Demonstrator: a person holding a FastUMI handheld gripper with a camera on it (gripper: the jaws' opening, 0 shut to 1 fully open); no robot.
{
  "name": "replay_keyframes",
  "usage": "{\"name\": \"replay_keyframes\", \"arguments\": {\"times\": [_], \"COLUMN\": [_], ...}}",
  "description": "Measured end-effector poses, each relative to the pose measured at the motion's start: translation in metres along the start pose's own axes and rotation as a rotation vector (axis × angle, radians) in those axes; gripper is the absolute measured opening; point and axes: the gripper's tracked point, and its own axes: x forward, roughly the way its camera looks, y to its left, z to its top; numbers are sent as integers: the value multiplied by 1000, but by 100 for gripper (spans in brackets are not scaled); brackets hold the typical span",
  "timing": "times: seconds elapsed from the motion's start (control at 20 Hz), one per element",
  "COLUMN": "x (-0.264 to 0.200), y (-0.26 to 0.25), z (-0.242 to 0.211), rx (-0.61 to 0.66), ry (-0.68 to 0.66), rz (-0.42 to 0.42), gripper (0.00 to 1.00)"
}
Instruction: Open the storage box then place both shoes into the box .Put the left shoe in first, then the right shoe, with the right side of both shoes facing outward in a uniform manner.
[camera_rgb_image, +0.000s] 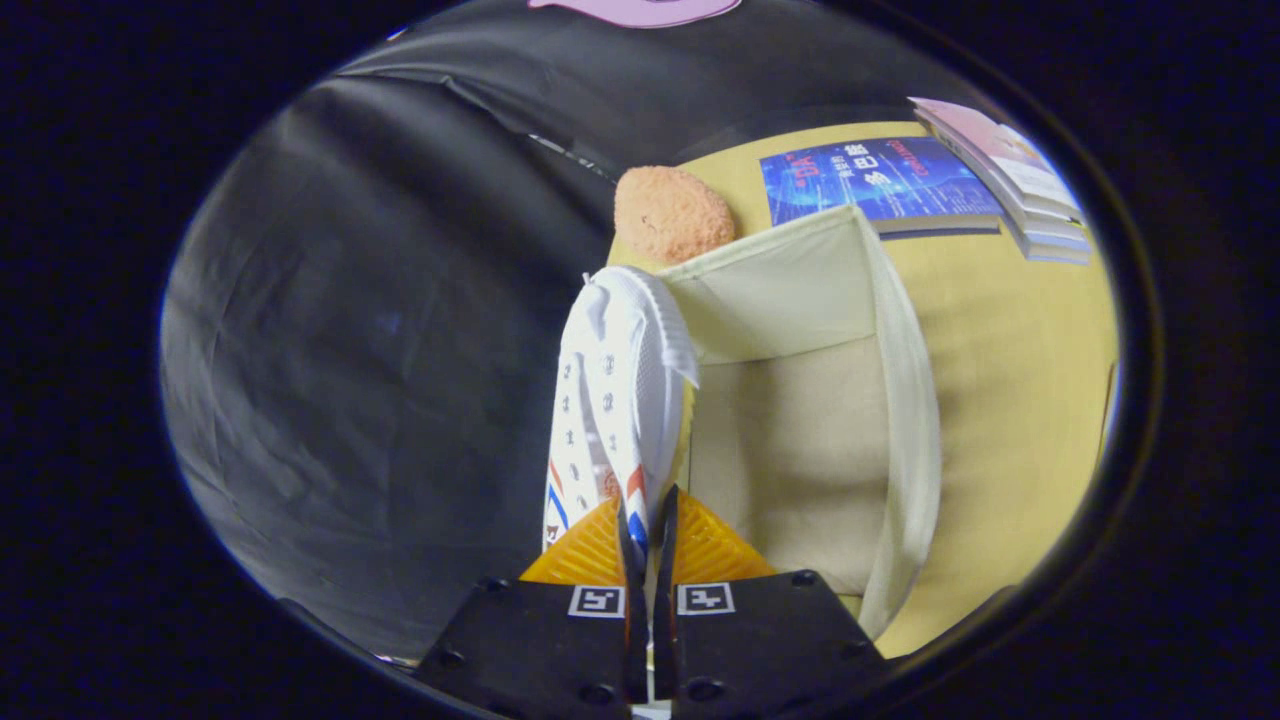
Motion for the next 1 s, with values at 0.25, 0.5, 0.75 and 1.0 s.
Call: {"name": "replay_keyframes", "arguments": {"times": [0.25,0.5,0.75,1.0], "x": [16,12,-12,-69], "y": [5,15,8,-29], "z": [-9,-1,15,58], "rx": [2,37,29,55], "ry": [25,0,-42,-170], "rz": [15,67,84,72], "gripper": [14,67,87,87]}}
